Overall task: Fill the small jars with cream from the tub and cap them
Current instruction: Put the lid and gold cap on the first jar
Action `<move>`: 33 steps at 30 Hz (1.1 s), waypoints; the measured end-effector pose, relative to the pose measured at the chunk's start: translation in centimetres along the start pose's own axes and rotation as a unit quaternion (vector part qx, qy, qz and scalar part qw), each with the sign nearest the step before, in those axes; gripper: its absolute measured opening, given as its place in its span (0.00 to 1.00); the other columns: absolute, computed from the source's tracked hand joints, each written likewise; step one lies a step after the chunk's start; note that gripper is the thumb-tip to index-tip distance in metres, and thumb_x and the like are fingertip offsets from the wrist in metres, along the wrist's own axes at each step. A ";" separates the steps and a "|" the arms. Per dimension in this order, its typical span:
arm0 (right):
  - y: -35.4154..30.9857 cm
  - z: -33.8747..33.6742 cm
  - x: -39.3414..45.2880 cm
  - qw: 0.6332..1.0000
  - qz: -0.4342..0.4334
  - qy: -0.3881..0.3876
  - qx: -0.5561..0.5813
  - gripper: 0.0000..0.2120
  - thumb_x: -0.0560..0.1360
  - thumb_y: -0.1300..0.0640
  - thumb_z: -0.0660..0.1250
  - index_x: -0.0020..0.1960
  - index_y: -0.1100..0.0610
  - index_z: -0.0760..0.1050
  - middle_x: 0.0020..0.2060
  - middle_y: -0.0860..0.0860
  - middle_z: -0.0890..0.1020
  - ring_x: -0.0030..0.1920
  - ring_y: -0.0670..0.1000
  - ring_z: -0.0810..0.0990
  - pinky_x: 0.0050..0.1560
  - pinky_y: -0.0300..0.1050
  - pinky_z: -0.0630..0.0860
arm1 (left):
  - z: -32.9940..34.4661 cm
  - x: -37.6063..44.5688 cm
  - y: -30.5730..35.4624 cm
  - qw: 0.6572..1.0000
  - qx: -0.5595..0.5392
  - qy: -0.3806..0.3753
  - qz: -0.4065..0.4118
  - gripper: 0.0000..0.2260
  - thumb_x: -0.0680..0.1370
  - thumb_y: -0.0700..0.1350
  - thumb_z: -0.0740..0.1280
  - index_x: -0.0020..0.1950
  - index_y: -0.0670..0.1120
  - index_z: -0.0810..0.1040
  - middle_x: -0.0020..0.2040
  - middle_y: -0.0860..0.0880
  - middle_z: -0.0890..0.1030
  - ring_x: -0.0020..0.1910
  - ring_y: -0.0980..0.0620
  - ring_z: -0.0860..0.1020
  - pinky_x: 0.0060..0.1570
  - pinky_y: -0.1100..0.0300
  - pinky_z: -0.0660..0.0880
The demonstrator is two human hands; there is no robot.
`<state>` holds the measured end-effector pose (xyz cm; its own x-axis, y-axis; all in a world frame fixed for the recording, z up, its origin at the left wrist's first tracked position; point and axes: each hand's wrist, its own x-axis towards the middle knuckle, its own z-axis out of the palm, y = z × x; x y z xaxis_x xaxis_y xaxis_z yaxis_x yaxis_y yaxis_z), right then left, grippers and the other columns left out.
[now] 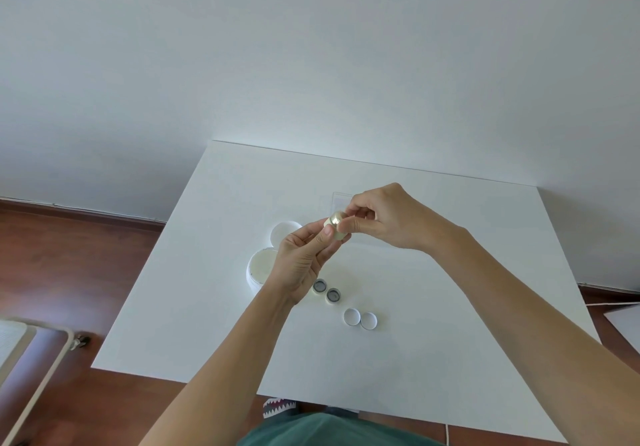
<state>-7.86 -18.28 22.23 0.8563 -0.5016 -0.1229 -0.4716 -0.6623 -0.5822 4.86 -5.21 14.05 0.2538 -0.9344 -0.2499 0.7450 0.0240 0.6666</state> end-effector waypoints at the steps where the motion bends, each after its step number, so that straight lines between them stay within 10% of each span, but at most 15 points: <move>1: 0.1 -0.1 -0.2 1.000 -0.003 -0.006 0.014 0.21 0.70 0.38 0.69 0.56 0.50 0.79 0.44 0.43 0.81 0.43 0.42 0.77 0.41 0.36 0.73 | 0.0 0.0 0.1 1.000 0.000 0.000 0.002 0.10 0.73 0.41 0.69 0.52 0.40 0.84 0.52 0.44 0.86 0.54 0.48 0.84 0.53 0.64 0.79; 6: -0.1 -0.2 -0.4 0.998 -0.043 -0.012 0.039 0.16 0.73 0.55 0.72 0.59 0.44 0.77 0.50 0.40 0.82 0.50 0.39 0.75 0.48 0.29 0.70 | 0.0 0.0 0.2 1.000 -0.002 -0.004 0.001 0.11 0.74 0.42 0.69 0.54 0.40 0.84 0.53 0.44 0.86 0.55 0.46 0.84 0.54 0.63 0.79; 10: -0.4 -0.1 -0.2 1.000 -0.023 -0.011 0.017 0.08 0.74 0.48 0.69 0.50 0.49 0.80 0.41 0.45 0.82 0.44 0.41 0.77 0.43 0.37 0.71 | 0.1 -0.1 -0.1 1.000 -0.001 -0.005 -0.003 0.11 0.74 0.42 0.69 0.53 0.39 0.83 0.53 0.43 0.86 0.55 0.45 0.84 0.54 0.63 0.79; 14: -0.3 0.2 -0.3 0.998 -0.011 -0.001 -0.054 0.25 0.71 0.33 0.61 0.51 0.53 0.80 0.43 0.47 0.80 0.46 0.49 0.76 0.49 0.48 0.76 | 0.2 -0.3 -0.1 1.000 -0.001 0.000 -0.006 0.08 0.74 0.42 0.69 0.49 0.42 0.86 0.53 0.44 0.86 0.55 0.47 0.84 0.53 0.64 0.79; 18: 0.0 -0.1 -0.9 0.999 -0.052 -0.009 -0.003 0.22 0.73 0.46 0.71 0.65 0.41 0.72 0.59 0.38 0.76 0.54 0.41 0.70 0.52 0.30 0.66 | 0.0 -0.5 0.1 1.000 0.000 0.005 -0.002 0.08 0.74 0.43 0.69 0.49 0.44 0.87 0.52 0.46 0.86 0.54 0.50 0.85 0.52 0.65 0.79; 22: -0.1 0.2 -0.6 0.998 -0.059 0.005 -0.009 0.17 0.74 0.55 0.70 0.62 0.43 0.76 0.54 0.39 0.79 0.52 0.43 0.71 0.49 0.28 0.65 | 0.1 -0.4 0.1 1.000 0.000 -0.001 -0.003 0.09 0.75 0.43 0.68 0.50 0.44 0.87 0.54 0.45 0.86 0.57 0.46 0.84 0.54 0.63 0.78; 33: -0.3 0.2 -0.4 0.998 -0.038 0.002 -0.054 0.19 0.74 0.40 0.65 0.59 0.49 0.77 0.48 0.44 0.76 0.49 0.42 0.71 0.51 0.38 0.70 | 0.3 -0.5 -0.1 1.000 0.008 -0.004 -0.008 0.08 0.75 0.44 0.69 0.48 0.45 0.88 0.53 0.46 0.86 0.56 0.49 0.84 0.54 0.64 0.78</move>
<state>-8.06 -17.77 22.29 0.8893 -0.4506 -0.0781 -0.4261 -0.7546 -0.4989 4.44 -4.90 14.32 0.2375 -0.9374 -0.2546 0.7392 0.0044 0.6734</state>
